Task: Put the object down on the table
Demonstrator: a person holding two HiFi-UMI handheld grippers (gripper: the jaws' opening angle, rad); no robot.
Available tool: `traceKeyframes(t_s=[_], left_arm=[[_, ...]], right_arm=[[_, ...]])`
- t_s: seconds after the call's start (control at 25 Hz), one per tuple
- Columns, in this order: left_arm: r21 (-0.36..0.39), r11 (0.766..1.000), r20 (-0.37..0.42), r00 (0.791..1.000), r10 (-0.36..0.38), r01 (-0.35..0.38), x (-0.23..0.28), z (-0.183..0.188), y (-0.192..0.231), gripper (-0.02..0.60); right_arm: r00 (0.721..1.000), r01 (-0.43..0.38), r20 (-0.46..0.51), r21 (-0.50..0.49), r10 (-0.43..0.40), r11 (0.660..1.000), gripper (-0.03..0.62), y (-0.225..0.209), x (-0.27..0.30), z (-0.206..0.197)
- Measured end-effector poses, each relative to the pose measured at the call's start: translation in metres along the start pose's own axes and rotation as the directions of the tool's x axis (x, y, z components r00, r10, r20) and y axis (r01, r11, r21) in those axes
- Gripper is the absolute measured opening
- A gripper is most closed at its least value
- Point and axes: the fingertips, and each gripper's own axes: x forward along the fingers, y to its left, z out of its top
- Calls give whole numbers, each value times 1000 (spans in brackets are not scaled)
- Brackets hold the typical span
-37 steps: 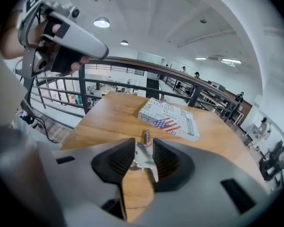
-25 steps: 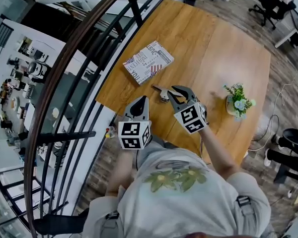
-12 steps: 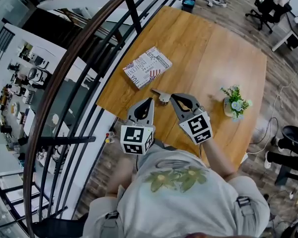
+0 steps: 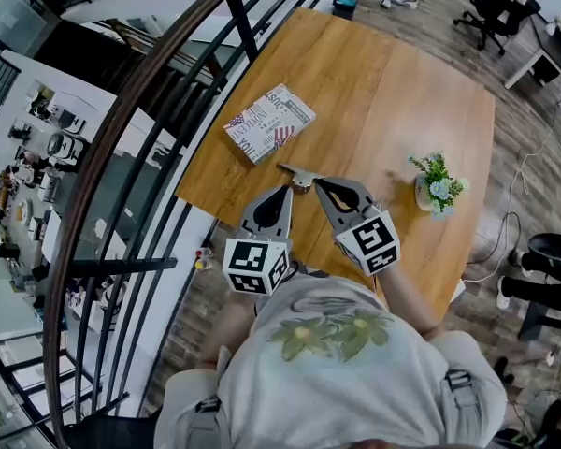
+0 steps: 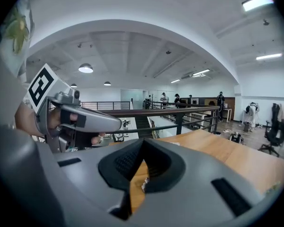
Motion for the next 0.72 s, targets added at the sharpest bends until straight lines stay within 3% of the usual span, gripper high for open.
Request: traceKeyframes(t_s=[0.12,0.72], left_arm=[[29,999,-4,1000,29,-29,1,0,1,15],[38,999,-24,999,-25,25,3,-5,-6,14]], right_arm=[[1000,-4,-2,23,4,1000,5,1,-1,-1],[1000,12,-14,25,-12,1000,6,5,-2,-5]])
